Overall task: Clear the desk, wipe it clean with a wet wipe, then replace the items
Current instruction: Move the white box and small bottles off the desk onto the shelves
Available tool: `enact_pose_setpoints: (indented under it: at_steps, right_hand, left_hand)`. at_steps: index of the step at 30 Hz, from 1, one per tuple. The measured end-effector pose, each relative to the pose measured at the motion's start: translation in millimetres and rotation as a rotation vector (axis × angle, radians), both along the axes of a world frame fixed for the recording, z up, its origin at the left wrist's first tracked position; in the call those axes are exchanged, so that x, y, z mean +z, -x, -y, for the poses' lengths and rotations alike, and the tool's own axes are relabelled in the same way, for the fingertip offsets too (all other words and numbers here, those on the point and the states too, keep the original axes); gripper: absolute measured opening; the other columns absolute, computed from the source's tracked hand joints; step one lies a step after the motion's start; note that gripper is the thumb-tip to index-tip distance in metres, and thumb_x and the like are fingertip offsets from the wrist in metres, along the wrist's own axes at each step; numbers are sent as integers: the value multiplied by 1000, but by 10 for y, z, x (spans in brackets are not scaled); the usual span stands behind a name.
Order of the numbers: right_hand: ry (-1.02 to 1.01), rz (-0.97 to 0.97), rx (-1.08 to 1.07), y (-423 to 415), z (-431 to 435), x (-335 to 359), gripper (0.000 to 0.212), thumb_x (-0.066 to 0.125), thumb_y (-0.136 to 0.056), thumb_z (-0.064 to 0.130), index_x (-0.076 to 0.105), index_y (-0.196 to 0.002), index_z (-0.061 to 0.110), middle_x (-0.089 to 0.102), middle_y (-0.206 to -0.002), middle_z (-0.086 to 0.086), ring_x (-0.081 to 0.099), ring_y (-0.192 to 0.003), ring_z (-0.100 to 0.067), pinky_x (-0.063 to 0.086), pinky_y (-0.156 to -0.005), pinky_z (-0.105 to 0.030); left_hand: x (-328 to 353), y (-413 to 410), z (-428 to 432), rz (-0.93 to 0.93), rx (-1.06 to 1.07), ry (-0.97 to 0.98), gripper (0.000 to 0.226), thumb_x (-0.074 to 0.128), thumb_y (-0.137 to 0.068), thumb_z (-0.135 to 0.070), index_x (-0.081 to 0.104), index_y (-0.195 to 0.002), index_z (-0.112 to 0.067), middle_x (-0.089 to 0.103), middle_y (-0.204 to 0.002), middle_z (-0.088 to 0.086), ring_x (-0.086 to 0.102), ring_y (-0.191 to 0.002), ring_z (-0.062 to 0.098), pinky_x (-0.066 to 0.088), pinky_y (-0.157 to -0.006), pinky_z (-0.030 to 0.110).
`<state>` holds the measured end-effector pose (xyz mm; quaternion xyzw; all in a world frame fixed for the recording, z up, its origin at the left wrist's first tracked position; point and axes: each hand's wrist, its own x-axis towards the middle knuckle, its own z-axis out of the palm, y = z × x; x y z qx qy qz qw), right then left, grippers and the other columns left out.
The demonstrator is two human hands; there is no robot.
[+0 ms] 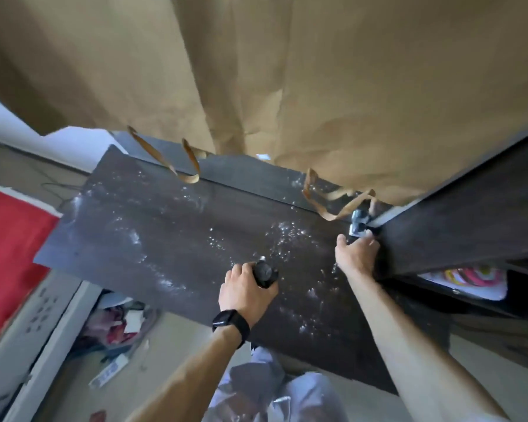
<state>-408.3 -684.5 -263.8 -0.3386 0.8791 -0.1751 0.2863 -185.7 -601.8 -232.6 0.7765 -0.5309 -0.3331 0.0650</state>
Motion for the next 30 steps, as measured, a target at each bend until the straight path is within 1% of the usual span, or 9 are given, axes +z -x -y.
enact_pose_setpoints:
  at_steps: [3,8,11,15,18,22,26,28,30]
  right_hand:
    - [-105,-72,-57,-1,298,-60,60,57,-95,32,34,-138,-2,32,-142,-25,45,-123,-45,42,-99,-46]
    - [-128,-114,-50,-26,410,-126,55,53,-97,29,37,-136,-6,37,-140,-29,49,-120,-48,45,-95,-48]
    - [-53,-111,56,-94,143,3,47,52,-93,35,55,-121,-3,56,-126,-27,58,-111,-42,49,-86,-42]
    - [145,123,188,-87,-631,285,32,59,-95,31,61,-112,4,61,-112,-15,58,-100,-30,40,-86,-27]
    - [234,207,209,173,-1362,421,17,63,-94,25,62,-108,14,58,-105,-6,58,-90,-18,35,-79,-13]
    - [186,159,135,824,-2182,483,25,62,-95,29,59,-117,16,53,-110,0,56,-85,-2,39,-70,-3]
    - [150,98,31,1563,-2784,564,29,56,-97,35,58,-120,17,55,-114,-2,52,-88,-4,40,-74,-13]
    - [152,80,-48,1899,-3032,592,29,56,-97,36,58,-118,16,55,-112,-4,51,-82,-2,39,-75,-21]
    - [145,51,-106,2193,-3268,575,32,55,-96,39,58,-117,15,55,-110,-4,51,-78,-3,38,-73,-22]
  left_hand:
    - [8,-224,-175,0,83,12,60,64,-74,-64,58,-121,-28,57,-114,-4,50,-114,22,45,-96,36]
    - [28,-378,-336,-3,149,24,61,65,-73,-62,57,-124,-30,57,-116,-5,50,-116,20,44,-97,35]
    - [41,-332,-397,-19,148,6,60,67,-74,-61,56,-124,-30,56,-118,-6,49,-117,19,43,-98,33]
    - [66,-74,-450,-48,67,-16,60,68,-74,-59,56,-125,-30,56,-121,-8,50,-119,17,45,-97,32]
    - [96,307,-461,-84,-39,-32,59,68,-73,-60,56,-123,-31,56,-117,-8,53,-115,16,47,-94,32]
    - [206,1106,-498,-137,-223,-79,58,71,-74,-56,57,-122,-26,55,-115,-6,55,-113,19,47,-92,32]
    - [390,2039,-664,-195,-393,-86,58,72,-74,-57,59,-122,-26,57,-115,-5,57,-110,20,48,-92,30]
    - [455,2511,-761,-202,-452,-69,59,72,-74,-59,59,-122,-26,57,-116,-4,58,-108,21,49,-91,31]
    - [505,2976,-853,-220,-454,-24,58,72,-73,-59,61,-119,-25,59,-115,-2,58,-106,21,50,-91,33]
